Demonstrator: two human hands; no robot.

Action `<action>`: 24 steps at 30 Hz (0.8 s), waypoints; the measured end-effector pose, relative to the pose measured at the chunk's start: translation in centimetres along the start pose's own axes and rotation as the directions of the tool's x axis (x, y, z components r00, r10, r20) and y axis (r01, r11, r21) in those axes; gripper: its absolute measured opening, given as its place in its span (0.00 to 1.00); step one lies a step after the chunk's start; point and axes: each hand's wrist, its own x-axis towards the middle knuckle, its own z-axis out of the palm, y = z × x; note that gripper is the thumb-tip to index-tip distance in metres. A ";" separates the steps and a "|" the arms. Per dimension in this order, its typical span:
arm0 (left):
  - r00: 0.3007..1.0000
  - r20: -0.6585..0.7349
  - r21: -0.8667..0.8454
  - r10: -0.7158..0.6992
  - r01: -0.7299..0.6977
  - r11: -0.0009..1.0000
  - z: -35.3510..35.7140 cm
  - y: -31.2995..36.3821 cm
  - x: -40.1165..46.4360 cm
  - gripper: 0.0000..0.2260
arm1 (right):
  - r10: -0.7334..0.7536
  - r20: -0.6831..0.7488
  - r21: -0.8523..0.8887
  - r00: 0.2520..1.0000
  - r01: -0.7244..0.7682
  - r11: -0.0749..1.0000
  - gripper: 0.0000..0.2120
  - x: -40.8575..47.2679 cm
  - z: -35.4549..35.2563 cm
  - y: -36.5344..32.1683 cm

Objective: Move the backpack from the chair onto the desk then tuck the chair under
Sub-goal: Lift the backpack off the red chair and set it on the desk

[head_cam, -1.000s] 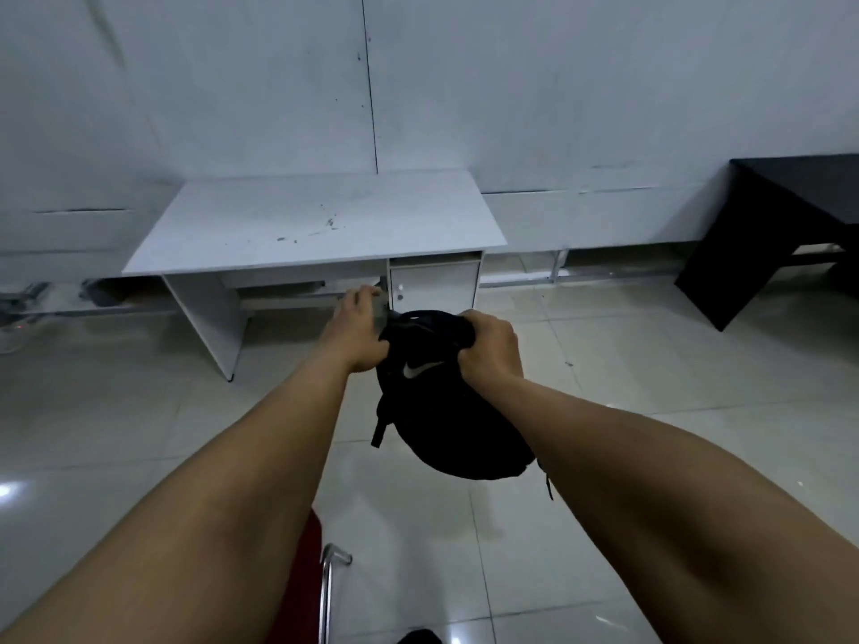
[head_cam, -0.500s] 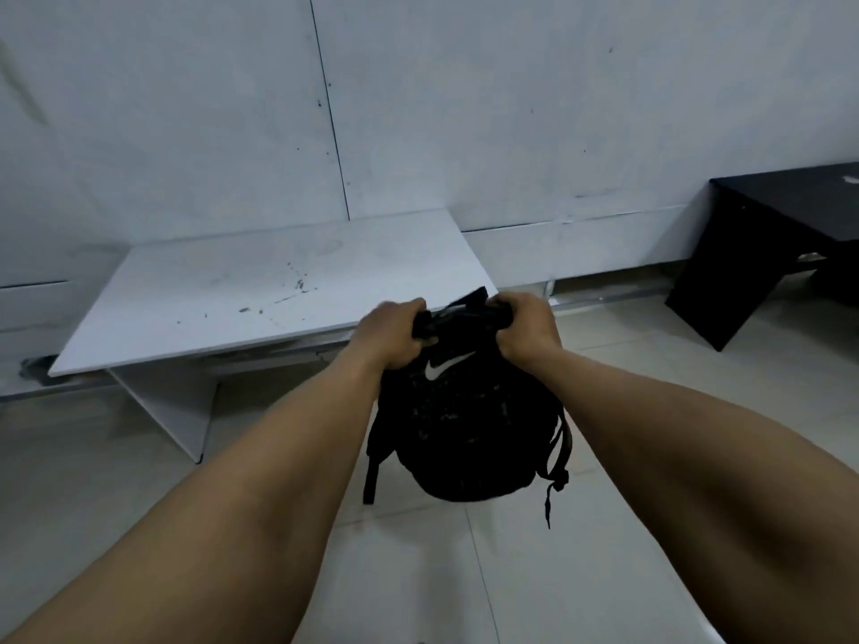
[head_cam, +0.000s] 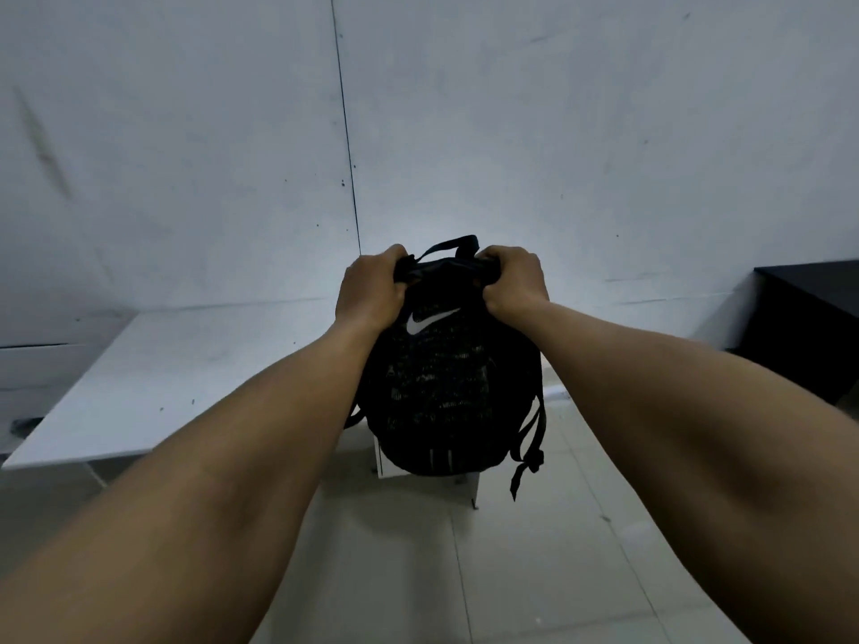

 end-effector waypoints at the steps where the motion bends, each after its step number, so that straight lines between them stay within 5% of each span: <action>1: 1.000 -0.016 -0.010 -0.006 0.006 1.000 0.6 -0.3 2.1 0.14 | -0.011 0.004 0.009 1.000 0.011 1.000 0.19 2.5 0.5 0.2; 8: 0.995 -0.031 -0.063 -0.093 0.091 0.994 4.1 -3.1 12.3 0.16 | -0.083 0.084 0.021 0.993 0.082 0.996 0.18 14.1 3.5 1.0; 24: 0.998 0.060 -0.057 0.019 -0.015 0.998 14.3 -15.9 32.2 0.10 | 0.020 0.155 -0.088 0.988 -0.006 0.996 0.23 35.6 16.8 4.8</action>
